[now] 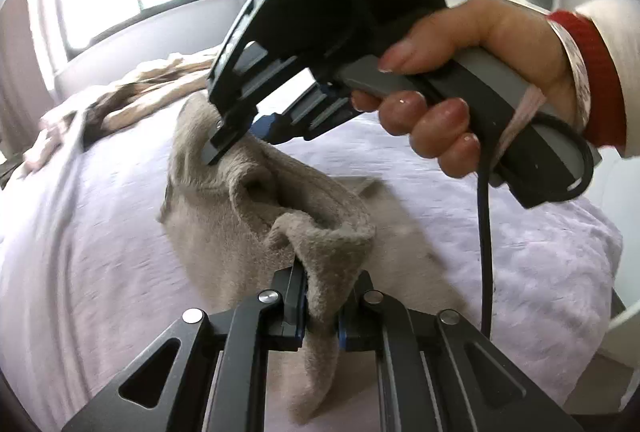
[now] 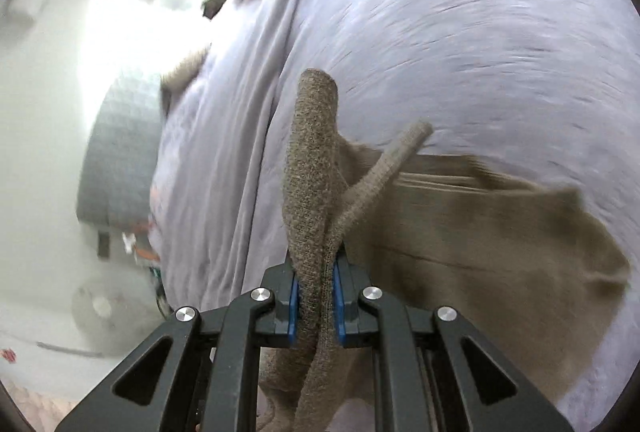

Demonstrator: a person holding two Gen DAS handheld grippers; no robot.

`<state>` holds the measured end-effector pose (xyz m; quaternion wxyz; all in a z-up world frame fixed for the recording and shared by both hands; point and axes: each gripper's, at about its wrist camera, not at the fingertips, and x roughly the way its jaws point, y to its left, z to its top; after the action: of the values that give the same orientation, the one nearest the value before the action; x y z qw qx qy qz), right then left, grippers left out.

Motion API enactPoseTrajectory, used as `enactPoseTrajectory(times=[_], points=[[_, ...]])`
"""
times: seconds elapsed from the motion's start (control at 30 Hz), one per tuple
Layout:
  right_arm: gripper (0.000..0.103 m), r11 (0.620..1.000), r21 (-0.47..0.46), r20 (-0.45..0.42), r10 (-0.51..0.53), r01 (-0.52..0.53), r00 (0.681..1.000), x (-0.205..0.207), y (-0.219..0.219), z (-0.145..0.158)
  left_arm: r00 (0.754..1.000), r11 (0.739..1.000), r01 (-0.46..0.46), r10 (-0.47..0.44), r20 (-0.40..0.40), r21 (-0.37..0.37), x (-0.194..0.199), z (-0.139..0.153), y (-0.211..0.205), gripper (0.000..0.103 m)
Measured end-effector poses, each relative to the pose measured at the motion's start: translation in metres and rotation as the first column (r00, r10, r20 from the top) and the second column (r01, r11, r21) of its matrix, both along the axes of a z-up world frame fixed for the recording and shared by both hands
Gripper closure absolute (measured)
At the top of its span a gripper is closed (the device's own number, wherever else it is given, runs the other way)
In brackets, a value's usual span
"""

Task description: Fold small clothes

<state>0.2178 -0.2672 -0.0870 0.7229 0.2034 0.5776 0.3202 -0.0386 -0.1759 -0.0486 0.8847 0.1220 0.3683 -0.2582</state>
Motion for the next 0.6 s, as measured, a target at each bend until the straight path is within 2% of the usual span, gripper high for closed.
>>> enactPoseTrajectory(times=[0.1,0.2,0.33,0.47,0.6], points=[[0.088,0.995,0.017,-0.008,-0.100,0.100,0.995,-0.013,-0.056,-0.011,0.997,0.998,0.064,-0.063,-0.046,0.018,-0.002,-0.022,-0.040,0.091],[0.088,0.981,0.000,-0.054,-0.196,0.196,0.979,-0.027,-0.110,-0.049,0.989,0.993,0.108,-0.102,-0.110,0.055,-0.002,-0.050,-0.069,0.091],[0.088,0.962,-0.033,-0.134,-0.273,0.271,0.953,-0.032,-0.158,-0.100,0.976,0.983,0.151,-0.131,-0.176,0.108,-0.004,-0.082,-0.089,0.091],[0.088,0.954,-0.039,-0.179,-0.300,0.298,0.937,-0.037,-0.181,-0.134,0.970,0.978,0.158,-0.129,-0.204,0.135,-0.010,-0.094,-0.096,0.091],[0.088,0.956,-0.021,-0.171,-0.292,0.292,0.941,-0.036,-0.185,-0.133,0.973,0.982,0.135,-0.107,-0.207,0.129,-0.013,-0.085,-0.102,0.091]])
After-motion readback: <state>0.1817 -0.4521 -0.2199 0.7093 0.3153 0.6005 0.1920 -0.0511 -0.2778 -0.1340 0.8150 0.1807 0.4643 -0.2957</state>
